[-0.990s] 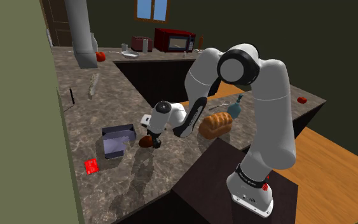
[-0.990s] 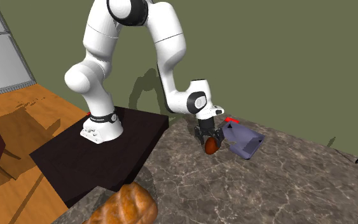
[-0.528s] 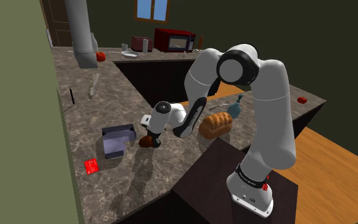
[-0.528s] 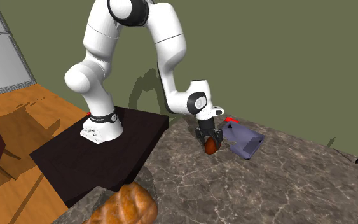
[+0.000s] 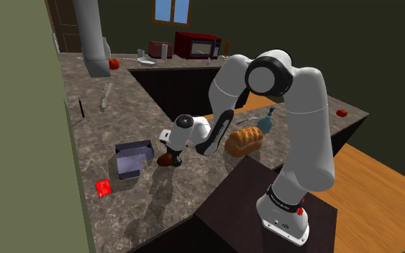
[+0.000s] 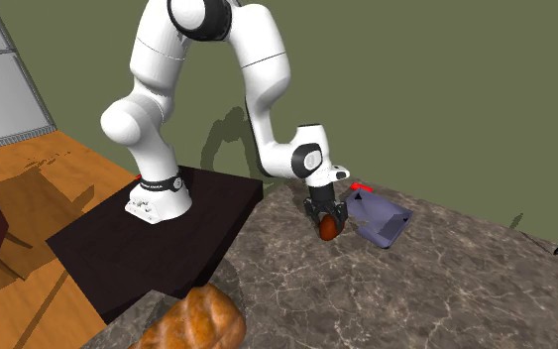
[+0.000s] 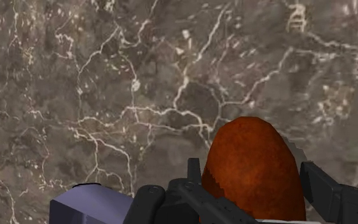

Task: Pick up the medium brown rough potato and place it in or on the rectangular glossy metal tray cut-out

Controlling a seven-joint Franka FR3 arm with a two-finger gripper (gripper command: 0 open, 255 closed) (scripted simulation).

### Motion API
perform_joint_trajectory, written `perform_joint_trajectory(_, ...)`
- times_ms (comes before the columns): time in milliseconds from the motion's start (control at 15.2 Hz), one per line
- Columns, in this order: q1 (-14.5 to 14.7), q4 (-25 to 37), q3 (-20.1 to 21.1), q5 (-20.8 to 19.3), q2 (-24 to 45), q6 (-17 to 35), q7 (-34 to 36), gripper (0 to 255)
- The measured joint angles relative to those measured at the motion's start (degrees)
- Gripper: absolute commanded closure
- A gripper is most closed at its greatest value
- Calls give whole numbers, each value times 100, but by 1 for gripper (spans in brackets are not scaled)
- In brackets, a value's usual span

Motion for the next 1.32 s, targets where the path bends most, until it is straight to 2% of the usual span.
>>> perform_joint_trajectory(264, -121, -85, 147, 149, -179, -115, -191, 255)
perform_joint_trajectory(858, -617, -424, 739, 891, -958, -599, -1052, 255)
perform_joint_trajectory(1320, -896, -587, 1144, 1565, -1512, -987, -1709, 255)
